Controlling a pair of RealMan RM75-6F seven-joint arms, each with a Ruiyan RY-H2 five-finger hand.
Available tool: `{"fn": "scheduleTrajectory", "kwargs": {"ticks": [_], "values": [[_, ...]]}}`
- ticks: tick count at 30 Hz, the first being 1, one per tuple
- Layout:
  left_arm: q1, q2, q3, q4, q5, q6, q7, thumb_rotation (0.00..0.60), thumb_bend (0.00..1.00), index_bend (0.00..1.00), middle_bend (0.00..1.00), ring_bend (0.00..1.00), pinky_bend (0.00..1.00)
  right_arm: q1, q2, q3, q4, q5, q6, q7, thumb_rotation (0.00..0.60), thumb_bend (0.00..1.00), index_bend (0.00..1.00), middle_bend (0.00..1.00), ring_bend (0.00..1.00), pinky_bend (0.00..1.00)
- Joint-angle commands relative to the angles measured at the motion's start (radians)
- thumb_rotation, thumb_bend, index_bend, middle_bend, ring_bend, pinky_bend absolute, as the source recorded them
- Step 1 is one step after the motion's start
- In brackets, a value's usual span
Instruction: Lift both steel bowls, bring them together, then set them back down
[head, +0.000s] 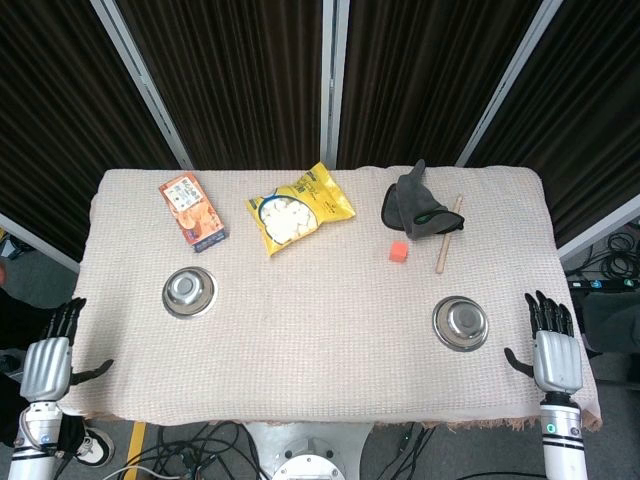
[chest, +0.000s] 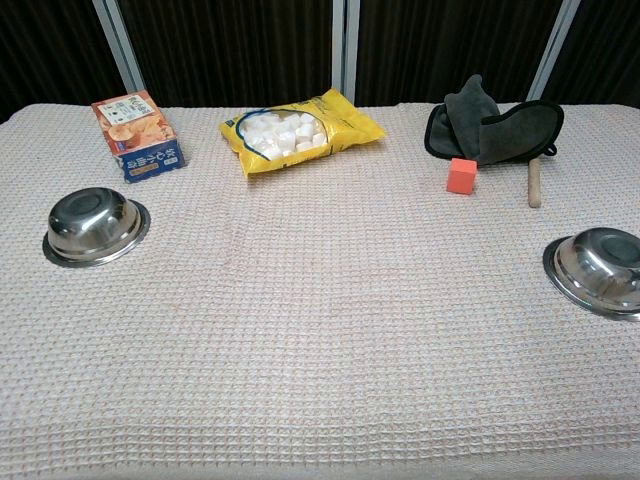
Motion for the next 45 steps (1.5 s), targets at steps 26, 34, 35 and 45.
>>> {"fn": "scheduleTrajectory", "kwargs": {"ticks": [26, 34, 35, 45], "values": [[-0.465, 0.080, -0.149, -0.047, -0.043, -0.725, 0.171, 0.600, 0.03, 0.06, 0.07, 0.02, 0.19, 0.247, 0.191, 0.081, -0.237, 0.298, -0.570, -0.218, 0.600, 0.12, 0.00, 0.00, 0.00, 0.00], [-0.546, 0.075, -0.153, -0.029, -0.080, -0.834, 0.215, 0.600, 0.03, 0.05, 0.06, 0.02, 0.17, 0.294, 0.189, 0.070, -0.249, 0.383, -0.608, -0.282, 0.600, 0.12, 0.00, 0.00, 0.00, 0.00], [-0.556, 0.077, -0.148, -0.028, -0.089, -0.854, 0.231, 0.600, 0.03, 0.05, 0.06, 0.02, 0.17, 0.299, 0.189, 0.066, -0.251, 0.389, -0.611, -0.286, 0.600, 0.12, 0.00, 0.00, 0.00, 0.00], [-0.595, 0.049, -0.125, 0.014, -0.155, -0.910, 0.305, 0.600, 0.03, 0.15, 0.10, 0.03, 0.20, 0.317, 0.197, 0.046, -0.261, 0.410, -0.621, -0.279, 0.600, 0.13, 0.00, 0.00, 0.00, 0.00]]}}
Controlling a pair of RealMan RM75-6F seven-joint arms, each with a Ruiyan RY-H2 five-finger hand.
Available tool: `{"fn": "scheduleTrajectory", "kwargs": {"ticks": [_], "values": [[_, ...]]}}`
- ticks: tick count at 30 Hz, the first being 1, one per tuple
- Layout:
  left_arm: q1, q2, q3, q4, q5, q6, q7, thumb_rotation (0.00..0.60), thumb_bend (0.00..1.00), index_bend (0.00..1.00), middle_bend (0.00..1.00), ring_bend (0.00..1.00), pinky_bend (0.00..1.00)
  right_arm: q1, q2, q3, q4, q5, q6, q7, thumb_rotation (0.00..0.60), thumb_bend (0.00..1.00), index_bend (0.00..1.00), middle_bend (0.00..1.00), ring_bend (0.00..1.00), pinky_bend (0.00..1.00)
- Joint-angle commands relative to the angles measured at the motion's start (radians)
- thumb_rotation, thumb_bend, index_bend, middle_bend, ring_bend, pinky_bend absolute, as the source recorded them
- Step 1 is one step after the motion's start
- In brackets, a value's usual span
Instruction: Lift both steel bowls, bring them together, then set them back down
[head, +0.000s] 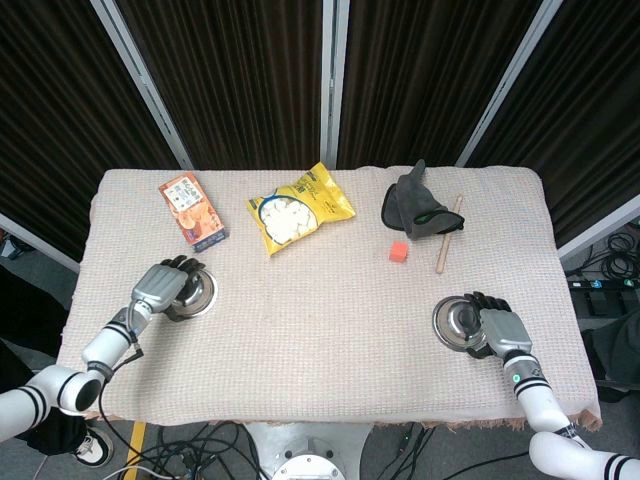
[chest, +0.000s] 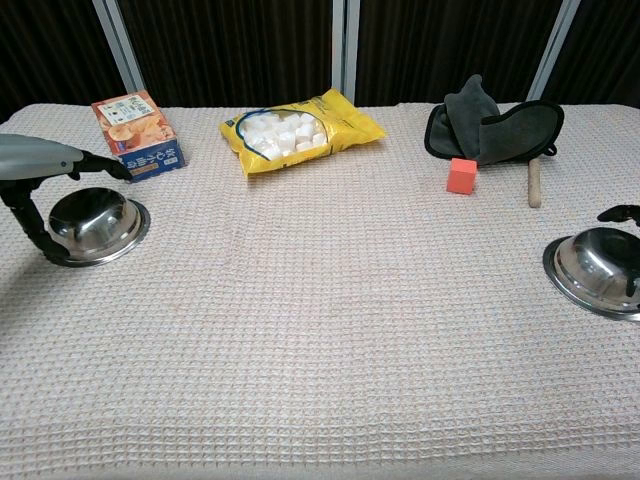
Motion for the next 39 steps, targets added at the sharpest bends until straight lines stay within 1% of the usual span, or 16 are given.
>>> {"fn": "scheduleTrajectory", "kwargs": {"ticks": [1, 5, 7, 10, 11, 13, 15, 19, 21, 25, 26, 28, 29, 32, 34, 39], "values": [[-0.012, -0.015, 0.006, 0.022, -0.022, -0.019, 0.011, 0.600, 0.03, 0.15, 0.10, 0.04, 0.21, 0.005, 0.001, -0.006, 0.001, 0.004, -0.005, 0.001, 0.600, 0.13, 0.00, 0.00, 0.00, 0.00], [-0.031, -0.038, 0.011, 0.060, -0.054, -0.059, 0.014, 0.600, 0.03, 0.17, 0.13, 0.07, 0.25, 0.021, -0.004, -0.012, 0.007, 0.028, -0.024, -0.002, 0.600, 0.13, 0.00, 0.00, 0.00, 0.00], [-0.037, -0.049, 0.010, 0.080, -0.063, -0.065, 0.013, 0.600, 0.04, 0.20, 0.16, 0.10, 0.29, 0.027, -0.005, -0.013, 0.006, 0.036, -0.025, -0.003, 0.600, 0.14, 0.00, 0.00, 0.00, 0.01], [-0.043, -0.065, 0.009, 0.108, -0.070, -0.070, 0.005, 0.600, 0.06, 0.27, 0.25, 0.19, 0.37, 0.030, -0.008, -0.014, 0.006, 0.036, -0.014, -0.003, 0.600, 0.17, 0.00, 0.05, 0.01, 0.11], [-0.045, -0.069, 0.009, 0.116, -0.069, -0.069, 0.002, 0.600, 0.07, 0.30, 0.28, 0.22, 0.39, 0.032, -0.009, -0.014, 0.008, 0.036, -0.011, -0.001, 0.600, 0.19, 0.01, 0.08, 0.03, 0.15], [-0.045, -0.075, 0.009, 0.124, -0.064, -0.061, -0.005, 0.600, 0.09, 0.35, 0.34, 0.28, 0.44, 0.034, -0.013, -0.009, 0.016, 0.034, -0.001, 0.005, 0.600, 0.21, 0.08, 0.15, 0.09, 0.22], [-0.040, -0.076, 0.008, 0.118, -0.053, -0.043, -0.019, 0.600, 0.11, 0.42, 0.39, 0.33, 0.49, 0.032, -0.023, -0.006, 0.025, 0.026, 0.019, 0.011, 0.600, 0.23, 0.19, 0.23, 0.17, 0.29], [-0.009, -0.058, -0.004, 0.068, -0.008, 0.048, -0.079, 0.600, 0.14, 0.48, 0.45, 0.41, 0.57, 0.009, -0.049, 0.006, 0.039, -0.030, 0.083, 0.061, 0.600, 0.26, 0.38, 0.37, 0.30, 0.43], [0.014, -0.039, -0.020, 0.027, 0.028, 0.129, -0.124, 0.600, 0.15, 0.49, 0.46, 0.42, 0.58, -0.012, -0.057, 0.020, 0.044, -0.094, 0.122, 0.136, 0.600, 0.27, 0.43, 0.41, 0.33, 0.46], [0.065, -0.009, -0.071, -0.068, 0.091, 0.316, -0.245, 0.600, 0.15, 0.49, 0.47, 0.44, 0.61, -0.052, -0.058, 0.059, 0.047, -0.260, 0.212, 0.364, 0.600, 0.27, 0.46, 0.43, 0.35, 0.46], [0.080, -0.014, -0.091, -0.088, 0.109, 0.378, -0.290, 0.600, 0.15, 0.49, 0.47, 0.45, 0.61, -0.062, -0.069, 0.075, 0.057, -0.320, 0.257, 0.451, 0.600, 0.27, 0.46, 0.43, 0.35, 0.46], [0.096, -0.032, -0.119, -0.119, 0.134, 0.461, -0.367, 0.600, 0.15, 0.50, 0.47, 0.45, 0.62, -0.068, -0.103, 0.101, 0.082, -0.406, 0.328, 0.590, 0.600, 0.27, 0.46, 0.42, 0.35, 0.46], [0.104, -0.047, -0.135, -0.140, 0.153, 0.507, -0.423, 0.600, 0.15, 0.50, 0.47, 0.45, 0.62, -0.065, -0.133, 0.117, 0.100, -0.457, 0.369, 0.685, 0.600, 0.27, 0.46, 0.42, 0.35, 0.46], [0.110, -0.093, -0.160, -0.193, 0.184, 0.583, -0.535, 0.600, 0.15, 0.50, 0.47, 0.45, 0.62, -0.036, -0.237, 0.161, 0.153, -0.550, 0.459, 0.924, 0.600, 0.27, 0.46, 0.42, 0.35, 0.46], [0.111, -0.136, -0.171, -0.216, 0.203, 0.628, -0.591, 0.600, 0.15, 0.50, 0.47, 0.46, 0.62, -0.006, -0.310, 0.189, 0.178, -0.574, 0.482, 1.086, 0.600, 0.28, 0.46, 0.42, 0.35, 0.46], [0.099, -0.205, -0.195, -0.263, 0.201, 0.643, -0.760, 0.600, 0.15, 0.50, 0.48, 0.47, 0.63, 0.071, -0.416, 0.215, 0.228, -0.594, 0.449, 1.325, 0.600, 0.29, 0.46, 0.37, 0.33, 0.46]]}}
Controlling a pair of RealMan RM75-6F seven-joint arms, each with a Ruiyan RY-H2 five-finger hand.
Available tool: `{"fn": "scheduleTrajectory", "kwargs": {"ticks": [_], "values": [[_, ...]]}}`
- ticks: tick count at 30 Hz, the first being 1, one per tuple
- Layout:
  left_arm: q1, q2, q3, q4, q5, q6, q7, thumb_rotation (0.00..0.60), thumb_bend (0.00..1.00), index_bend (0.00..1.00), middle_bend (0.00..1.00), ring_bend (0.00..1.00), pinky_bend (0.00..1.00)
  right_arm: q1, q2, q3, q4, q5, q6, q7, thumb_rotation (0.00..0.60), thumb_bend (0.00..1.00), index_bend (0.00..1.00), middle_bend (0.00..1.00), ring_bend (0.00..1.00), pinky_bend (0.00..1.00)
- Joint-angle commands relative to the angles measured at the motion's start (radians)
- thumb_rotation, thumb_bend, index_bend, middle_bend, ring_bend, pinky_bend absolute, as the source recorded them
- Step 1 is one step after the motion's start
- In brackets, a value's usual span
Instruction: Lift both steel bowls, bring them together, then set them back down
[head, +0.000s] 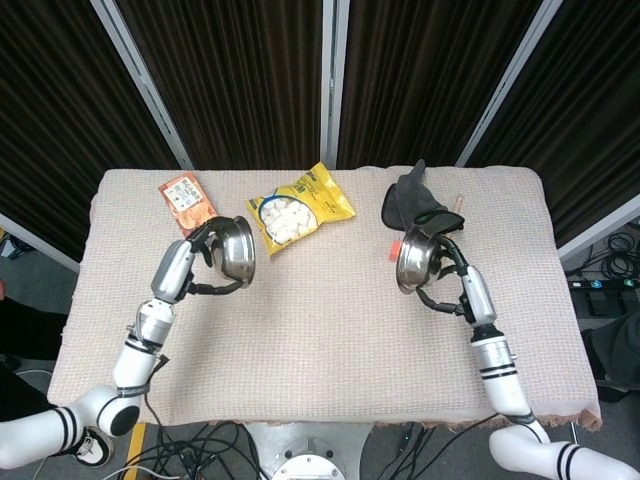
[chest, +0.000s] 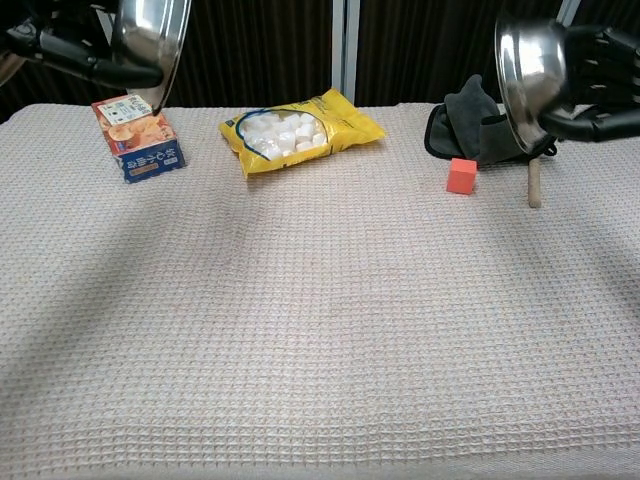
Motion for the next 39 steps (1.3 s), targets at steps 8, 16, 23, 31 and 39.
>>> {"fn": "scheduleTrajectory", "kwargs": {"ticks": [8, 16, 23, 31, 39], "values": [[-0.059, -0.110, -0.062, -0.046, 0.019, -0.042, -0.270, 0.600, 0.15, 0.51, 0.48, 0.47, 0.62, 0.189, -0.238, 0.081, 0.142, -0.124, -0.044, 0.538, 0.600, 0.29, 0.46, 0.37, 0.33, 0.46], [-0.104, -0.157, -0.081, -0.017, 0.013, -0.061, -0.256, 0.600, 0.15, 0.51, 0.48, 0.47, 0.62, 0.304, -0.311, 0.101, 0.191, -0.130, -0.125, 0.623, 0.600, 0.29, 0.46, 0.37, 0.33, 0.46], [-0.097, -0.134, -0.099, -0.013, 0.003, -0.035, -0.241, 0.600, 0.15, 0.51, 0.48, 0.47, 0.62, 0.308, -0.308, 0.096, 0.200, -0.126, -0.094, 0.622, 0.600, 0.29, 0.46, 0.36, 0.33, 0.46], [-0.103, -0.116, -0.106, -0.022, -0.012, -0.056, -0.270, 0.600, 0.15, 0.51, 0.48, 0.47, 0.62, 0.325, -0.292, 0.087, 0.185, -0.123, -0.108, 0.618, 0.600, 0.28, 0.45, 0.36, 0.33, 0.46], [-0.094, -0.105, -0.091, -0.031, 0.000, -0.037, -0.268, 0.600, 0.15, 0.50, 0.48, 0.47, 0.62, 0.337, -0.294, 0.078, 0.189, -0.121, -0.099, 0.600, 0.600, 0.28, 0.45, 0.36, 0.33, 0.46]]}}
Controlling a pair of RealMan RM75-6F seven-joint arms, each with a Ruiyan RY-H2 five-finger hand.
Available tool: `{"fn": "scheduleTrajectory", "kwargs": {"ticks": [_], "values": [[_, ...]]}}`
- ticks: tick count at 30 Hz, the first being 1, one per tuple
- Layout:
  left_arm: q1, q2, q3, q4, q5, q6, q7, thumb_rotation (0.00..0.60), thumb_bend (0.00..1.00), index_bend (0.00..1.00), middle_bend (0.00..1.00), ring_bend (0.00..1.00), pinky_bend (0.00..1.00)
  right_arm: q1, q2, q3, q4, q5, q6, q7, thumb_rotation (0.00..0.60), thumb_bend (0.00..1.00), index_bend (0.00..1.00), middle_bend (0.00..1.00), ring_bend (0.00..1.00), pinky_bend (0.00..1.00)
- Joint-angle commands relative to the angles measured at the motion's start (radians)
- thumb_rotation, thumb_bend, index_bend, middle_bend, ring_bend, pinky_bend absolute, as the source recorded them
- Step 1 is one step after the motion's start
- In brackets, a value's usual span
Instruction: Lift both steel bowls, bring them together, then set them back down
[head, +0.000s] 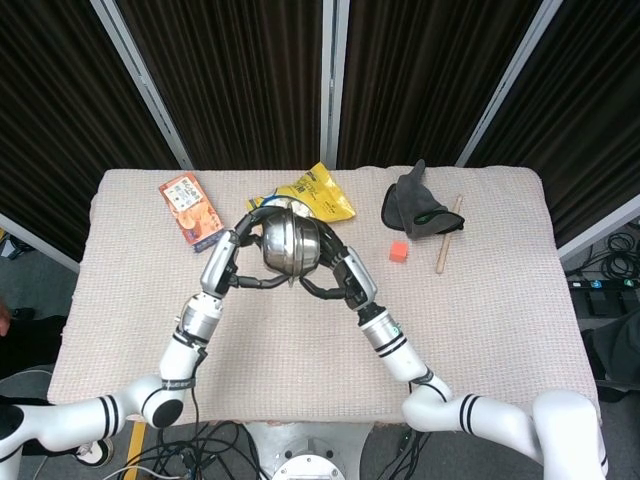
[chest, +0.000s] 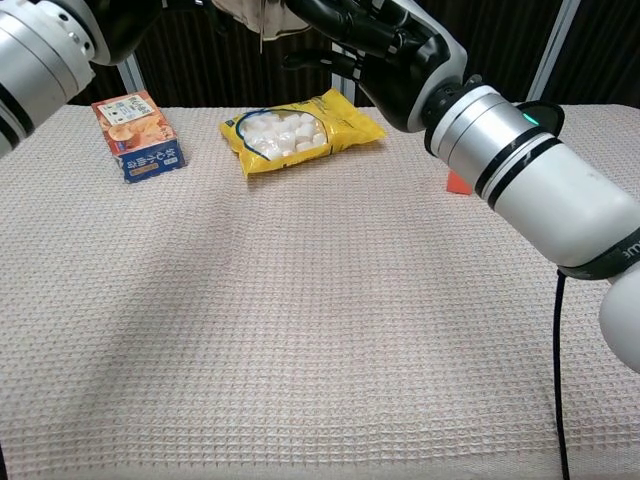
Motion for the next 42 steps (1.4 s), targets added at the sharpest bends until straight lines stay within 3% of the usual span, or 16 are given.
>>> {"fn": "scheduleTrajectory", "kwargs": {"ticks": [1, 5, 11, 14, 17, 21, 26, 33, 36, 38, 40, 42], "values": [[0.026, 0.029, 0.003, 0.005, -0.007, 0.022, 0.001, 0.600, 0.15, 0.50, 0.48, 0.47, 0.62, -0.043, 0.033, -0.021, -0.004, 0.004, 0.040, -0.022, 0.600, 0.28, 0.45, 0.36, 0.33, 0.46], [0.064, 0.089, 0.025, 0.050, -0.017, 0.030, 0.055, 0.600, 0.15, 0.50, 0.48, 0.47, 0.62, -0.128, 0.105, -0.079, 0.004, 0.005, 0.102, -0.191, 0.600, 0.28, 0.44, 0.36, 0.33, 0.45], [0.090, 0.237, 0.208, 0.194, 0.052, -0.102, 0.372, 0.600, 0.15, 0.50, 0.49, 0.47, 0.62, -0.286, 0.285, -0.197, -0.083, 0.087, 0.123, -0.761, 0.600, 0.28, 0.43, 0.37, 0.33, 0.45], [0.090, 0.241, 0.252, 0.242, 0.064, -0.136, 0.503, 0.600, 0.15, 0.50, 0.49, 0.47, 0.62, -0.339, 0.376, -0.242, -0.173, 0.146, 0.101, -0.969, 0.600, 0.29, 0.43, 0.37, 0.33, 0.45], [0.071, 0.254, 0.280, 0.246, 0.050, -0.217, 0.606, 0.600, 0.15, 0.50, 0.49, 0.47, 0.62, -0.369, 0.460, -0.285, -0.251, 0.189, 0.058, -1.086, 0.600, 0.29, 0.43, 0.37, 0.32, 0.44], [0.052, 0.263, 0.296, 0.258, 0.010, -0.292, 0.774, 0.600, 0.15, 0.51, 0.49, 0.46, 0.60, -0.392, 0.543, -0.324, -0.315, 0.231, -0.001, -1.152, 0.600, 0.29, 0.43, 0.36, 0.32, 0.43], [0.042, 0.240, 0.299, 0.285, -0.040, -0.327, 0.960, 0.600, 0.15, 0.52, 0.49, 0.45, 0.59, -0.412, 0.601, -0.335, -0.362, 0.300, -0.045, -1.218, 0.600, 0.29, 0.43, 0.36, 0.32, 0.42], [0.039, 0.219, 0.295, 0.281, -0.066, -0.340, 0.995, 0.600, 0.15, 0.50, 0.47, 0.44, 0.58, -0.411, 0.585, -0.307, -0.336, 0.326, -0.080, -1.225, 0.600, 0.29, 0.40, 0.34, 0.30, 0.40], [0.030, 0.232, 0.301, 0.266, -0.083, -0.378, 1.006, 0.600, 0.11, 0.30, 0.36, 0.36, 0.51, -0.400, 0.581, -0.304, -0.326, 0.322, -0.111, -1.229, 0.600, 0.23, 0.25, 0.27, 0.22, 0.32], [0.029, 0.246, 0.300, 0.243, -0.091, -0.389, 0.995, 0.600, 0.04, 0.08, 0.16, 0.19, 0.36, -0.397, 0.577, -0.296, -0.321, 0.309, -0.122, -1.206, 0.600, 0.11, 0.07, 0.12, 0.08, 0.18], [0.032, 0.254, 0.300, 0.235, -0.082, -0.378, 0.976, 0.600, 0.00, 0.01, 0.02, 0.07, 0.26, -0.404, 0.564, -0.284, -0.305, 0.286, -0.097, -1.180, 0.600, 0.02, 0.00, 0.02, 0.00, 0.05], [0.035, 0.268, 0.301, 0.222, -0.075, -0.375, 0.952, 0.600, 0.00, 0.00, 0.00, 0.03, 0.23, -0.414, 0.551, -0.277, -0.286, 0.257, -0.066, -1.162, 0.600, 0.00, 0.00, 0.00, 0.00, 0.00]]}}
